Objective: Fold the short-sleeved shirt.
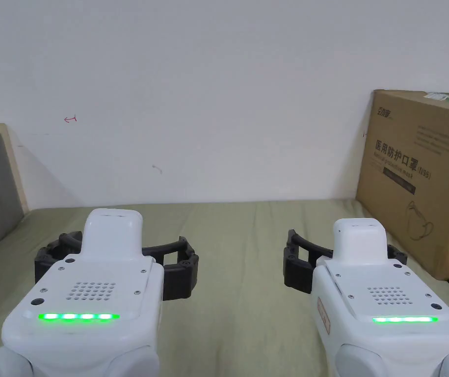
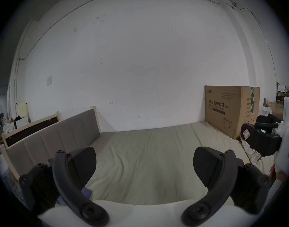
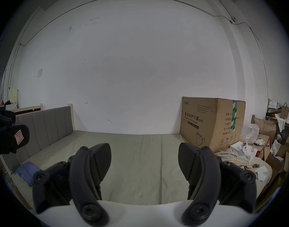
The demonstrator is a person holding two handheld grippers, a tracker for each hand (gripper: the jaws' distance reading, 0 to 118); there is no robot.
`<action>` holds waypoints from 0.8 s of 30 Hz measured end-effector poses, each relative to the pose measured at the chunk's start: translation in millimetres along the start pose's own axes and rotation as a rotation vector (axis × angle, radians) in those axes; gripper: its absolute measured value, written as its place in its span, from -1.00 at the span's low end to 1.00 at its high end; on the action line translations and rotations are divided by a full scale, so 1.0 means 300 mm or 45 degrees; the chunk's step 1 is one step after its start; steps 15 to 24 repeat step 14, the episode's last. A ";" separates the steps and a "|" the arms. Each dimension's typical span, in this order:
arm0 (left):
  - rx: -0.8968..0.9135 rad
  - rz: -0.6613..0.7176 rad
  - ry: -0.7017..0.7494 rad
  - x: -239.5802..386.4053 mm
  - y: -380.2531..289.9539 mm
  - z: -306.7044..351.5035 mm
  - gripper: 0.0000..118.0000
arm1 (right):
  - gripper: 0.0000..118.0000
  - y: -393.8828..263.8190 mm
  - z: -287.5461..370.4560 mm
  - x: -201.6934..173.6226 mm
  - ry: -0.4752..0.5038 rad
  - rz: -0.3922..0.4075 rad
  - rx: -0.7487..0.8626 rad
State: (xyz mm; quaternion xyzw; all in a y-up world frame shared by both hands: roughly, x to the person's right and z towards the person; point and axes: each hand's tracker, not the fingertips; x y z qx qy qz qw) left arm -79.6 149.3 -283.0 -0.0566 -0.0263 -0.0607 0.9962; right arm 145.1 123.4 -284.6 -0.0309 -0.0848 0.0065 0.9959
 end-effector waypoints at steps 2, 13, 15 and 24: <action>0.003 0.005 -0.013 -0.004 0.002 0.003 0.99 | 0.54 -0.004 -0.002 0.000 0.000 0.004 -0.006; 0.002 0.018 -0.014 -0.009 -0.002 0.001 0.99 | 0.54 -0.014 -0.002 -0.006 0.005 0.003 -0.015; -0.001 0.019 -0.015 -0.009 -0.003 0.000 0.99 | 0.54 -0.015 -0.002 -0.006 0.006 -0.001 -0.015; -0.001 0.019 -0.015 -0.009 -0.003 0.000 0.99 | 0.54 -0.015 -0.002 -0.006 0.006 -0.001 -0.015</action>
